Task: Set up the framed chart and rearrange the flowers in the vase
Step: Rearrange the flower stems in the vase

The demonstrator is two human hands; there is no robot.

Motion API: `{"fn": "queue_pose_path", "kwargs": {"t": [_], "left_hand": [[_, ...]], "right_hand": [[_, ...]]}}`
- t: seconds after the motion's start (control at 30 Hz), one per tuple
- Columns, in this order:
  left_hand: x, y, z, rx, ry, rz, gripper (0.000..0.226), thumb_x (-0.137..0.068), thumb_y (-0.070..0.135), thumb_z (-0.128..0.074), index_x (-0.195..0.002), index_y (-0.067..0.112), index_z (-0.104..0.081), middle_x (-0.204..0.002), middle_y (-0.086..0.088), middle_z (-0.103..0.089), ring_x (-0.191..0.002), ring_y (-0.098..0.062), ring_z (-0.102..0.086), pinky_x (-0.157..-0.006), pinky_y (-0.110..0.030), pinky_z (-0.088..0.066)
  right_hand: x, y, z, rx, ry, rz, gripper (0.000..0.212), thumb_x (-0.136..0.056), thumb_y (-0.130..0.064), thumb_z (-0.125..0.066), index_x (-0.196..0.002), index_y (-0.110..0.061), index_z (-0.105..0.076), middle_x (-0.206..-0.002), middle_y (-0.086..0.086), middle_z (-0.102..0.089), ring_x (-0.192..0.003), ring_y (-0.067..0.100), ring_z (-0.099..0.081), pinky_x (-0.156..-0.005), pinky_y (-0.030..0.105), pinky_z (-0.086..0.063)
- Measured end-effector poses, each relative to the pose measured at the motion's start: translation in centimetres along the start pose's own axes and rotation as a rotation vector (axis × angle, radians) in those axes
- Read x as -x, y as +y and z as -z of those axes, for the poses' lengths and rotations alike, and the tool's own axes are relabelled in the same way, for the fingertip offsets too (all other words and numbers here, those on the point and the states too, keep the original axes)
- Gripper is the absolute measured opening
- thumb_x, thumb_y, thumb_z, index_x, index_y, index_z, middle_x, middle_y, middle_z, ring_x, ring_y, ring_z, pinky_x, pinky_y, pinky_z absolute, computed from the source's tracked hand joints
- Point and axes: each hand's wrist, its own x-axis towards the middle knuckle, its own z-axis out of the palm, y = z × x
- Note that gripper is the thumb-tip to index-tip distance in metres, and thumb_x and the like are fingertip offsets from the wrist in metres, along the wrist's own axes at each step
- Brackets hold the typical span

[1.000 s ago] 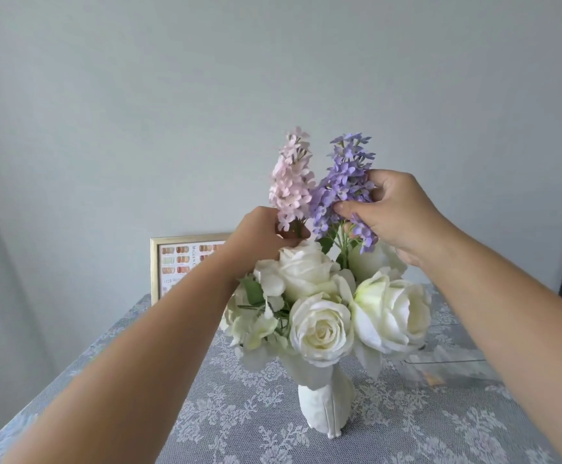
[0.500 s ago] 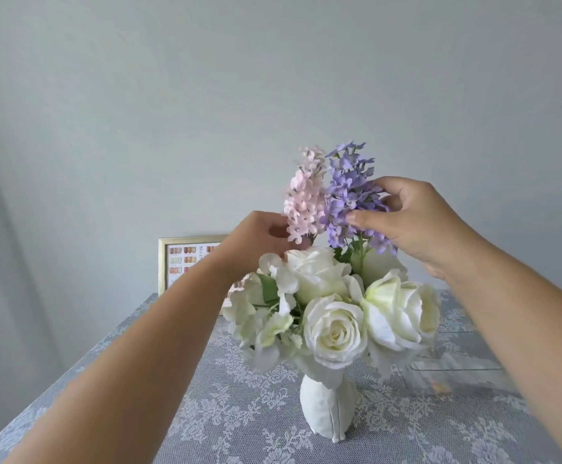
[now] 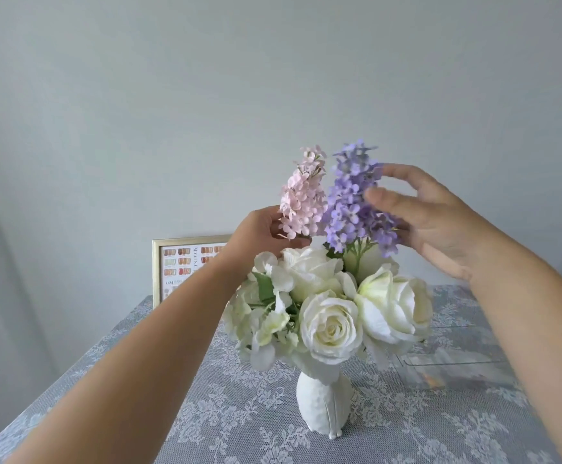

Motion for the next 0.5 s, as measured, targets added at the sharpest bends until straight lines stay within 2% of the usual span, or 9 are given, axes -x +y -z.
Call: {"fn": "queue_pose_path", "kwargs": {"t": [0.03,0.1,0.17,0.23,0.3,0.37,0.43,0.5], "left_hand": [[0.2,0.1,0.1,-0.014,0.008,-0.001,0.027,-0.076,0.01,-0.083,-0.099,0.011,-0.07,-0.061,0.019,-0.068,-0.052,0.008,-0.056,-0.059,-0.013,-0.044],[0.3,0.3,0.2,-0.034,0.024,0.001,0.033,-0.076,0.01,-0.084,-0.106,0.007,-0.07,-0.08,0.003,-0.075,-0.065,-0.004,-0.064,-0.069,-0.025,-0.051],[0.4,0.4,0.2,-0.041,0.027,0.003,0.037,-0.075,0.011,-0.084,-0.109,0.006,-0.07,-0.094,-0.012,-0.077,-0.078,-0.018,-0.068,-0.083,-0.038,-0.055],[0.3,0.5,0.1,-0.057,0.016,-0.011,0.038,-0.075,0.011,-0.084,-0.111,0.006,-0.07,-0.098,-0.015,-0.076,-0.085,-0.026,-0.07,-0.089,-0.041,-0.054],[0.2,0.4,0.1,-0.076,0.009,-0.021,0.039,-0.075,0.013,-0.085,-0.111,0.007,-0.071,-0.098,-0.015,-0.077,-0.08,-0.023,-0.068,-0.089,-0.041,-0.054],[0.2,0.3,0.1,-0.073,0.013,-0.018,0.037,-0.075,0.013,-0.085,-0.109,0.009,-0.072,-0.095,-0.013,-0.077,-0.076,-0.016,-0.065,-0.087,-0.039,-0.055],[0.3,0.0,0.2,-0.027,0.026,0.003,0.032,-0.075,0.012,-0.085,-0.105,0.009,-0.073,-0.093,-0.011,-0.078,-0.074,-0.013,-0.065,-0.084,-0.036,-0.055],[0.7,-0.2,0.1,0.039,0.037,0.024,0.028,-0.076,0.01,-0.084,-0.102,0.008,-0.074,-0.092,-0.01,-0.079,-0.073,-0.011,-0.066,-0.078,-0.032,-0.054]], "right_hand": [[0.2,0.3,0.9,-0.116,-0.014,-0.03,0.077,-0.056,-0.052,-0.084,-0.123,-0.028,-0.056,-0.083,0.002,-0.075,-0.07,0.016,-0.066,-0.06,0.029,-0.055],[0.8,1.2,2.4,-0.343,-0.002,-0.11,0.058,-0.079,-0.049,-0.063,-0.129,-0.022,-0.052,-0.078,0.006,-0.073,-0.067,0.021,-0.067,-0.064,0.031,-0.058],[1.5,2.2,3.4,-0.442,0.034,-0.185,0.039,-0.093,-0.023,-0.043,-0.129,-0.011,-0.052,-0.081,0.014,-0.073,-0.073,0.027,-0.071,-0.07,0.035,-0.061],[2.4,3.0,3.2,-0.303,0.049,-0.187,0.038,-0.09,0.006,-0.037,-0.122,0.002,-0.057,-0.088,0.017,-0.075,-0.077,0.026,-0.074,-0.071,0.031,-0.061],[2.9,3.7,2.3,-0.072,0.039,-0.133,0.035,-0.085,0.017,-0.047,-0.11,0.002,-0.066,-0.093,0.015,-0.076,-0.076,0.019,-0.074,-0.067,0.024,-0.059],[2.9,4.0,1.5,0.13,-0.001,-0.057,0.022,-0.081,0.012,-0.063,-0.097,-0.001,-0.072,-0.09,0.009,-0.077,-0.075,0.011,-0.071,-0.068,0.019,-0.056],[2.4,3.8,0.7,0.258,-0.023,-0.013,0.008,-0.076,0.004,-0.074,-0.082,0.001,-0.071,-0.078,0.003,-0.071,-0.07,0.008,-0.065,-0.067,0.017,-0.051],[1.6,3.6,0.1,0.343,-0.013,-0.008,0.019,-0.07,-0.007,-0.083,-0.062,-0.013,-0.067,-0.063,-0.005,-0.06,-0.06,0.004,-0.058,-0.063,0.02,-0.046]]}}
